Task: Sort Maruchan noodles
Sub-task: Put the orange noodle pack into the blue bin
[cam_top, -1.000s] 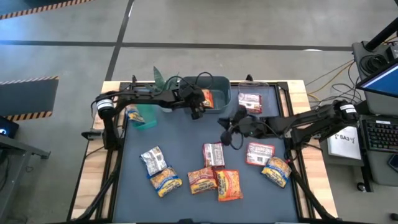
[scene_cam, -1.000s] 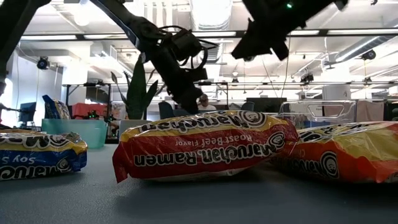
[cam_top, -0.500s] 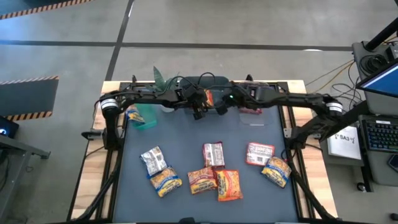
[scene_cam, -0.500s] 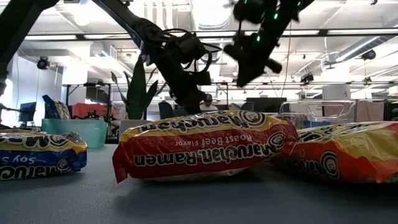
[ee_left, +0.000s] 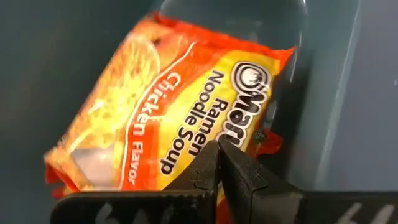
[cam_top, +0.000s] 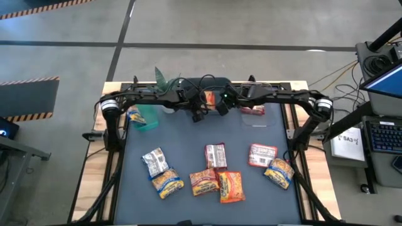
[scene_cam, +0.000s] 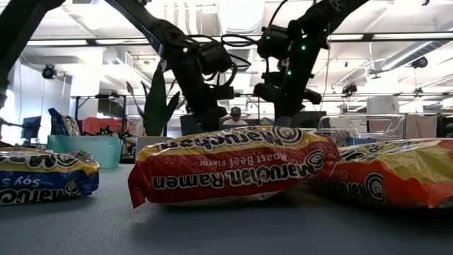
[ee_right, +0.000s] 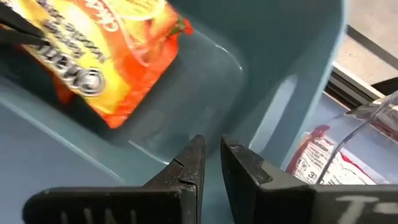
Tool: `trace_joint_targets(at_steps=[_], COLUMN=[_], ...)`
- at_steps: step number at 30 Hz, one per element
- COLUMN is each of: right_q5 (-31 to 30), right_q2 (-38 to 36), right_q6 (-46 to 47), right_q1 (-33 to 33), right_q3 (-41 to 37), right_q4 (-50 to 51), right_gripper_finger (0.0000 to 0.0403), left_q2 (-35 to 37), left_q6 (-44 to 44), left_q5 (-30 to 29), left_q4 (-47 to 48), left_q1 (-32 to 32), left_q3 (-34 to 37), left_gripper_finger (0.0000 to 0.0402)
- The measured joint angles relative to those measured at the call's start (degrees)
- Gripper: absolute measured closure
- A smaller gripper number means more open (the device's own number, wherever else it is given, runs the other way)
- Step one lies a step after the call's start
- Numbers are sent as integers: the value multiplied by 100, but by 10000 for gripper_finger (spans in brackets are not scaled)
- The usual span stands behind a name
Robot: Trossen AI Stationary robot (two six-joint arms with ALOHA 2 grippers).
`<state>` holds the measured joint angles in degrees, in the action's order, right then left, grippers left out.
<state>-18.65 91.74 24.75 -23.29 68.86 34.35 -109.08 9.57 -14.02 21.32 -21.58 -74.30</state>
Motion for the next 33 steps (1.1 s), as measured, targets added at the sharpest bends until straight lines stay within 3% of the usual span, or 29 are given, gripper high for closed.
trace_joint_targets(at_steps=[9,15,20,23,29,33], right_q5=[69,109,85,70,13,40], right_q2=[-236,-238,-238,-238,-234,-234], right_q6=[-20,-172,-190,-223,-231,-247], right_q1=[0,4,4,4,-9,-7], right_q3=[0,4,4,4,-7,-6], right_q4=[241,370,404,451,509,489], right_gripper_finger=[360,360,360,360,360,360], left_q2=[54,79,133,236,389,352], left_q6=[-365,-643,-933,-947,-285,-31], left_q5=[-53,-879,-998,-670,671,710], left_q4=[318,331,359,298,-392,-1004], left_q1=[-3,-19,-22,6,118,68], left_q3=[-13,-6,2,10,17,17], left_gripper_finger=[401,402,402,402,402,402])
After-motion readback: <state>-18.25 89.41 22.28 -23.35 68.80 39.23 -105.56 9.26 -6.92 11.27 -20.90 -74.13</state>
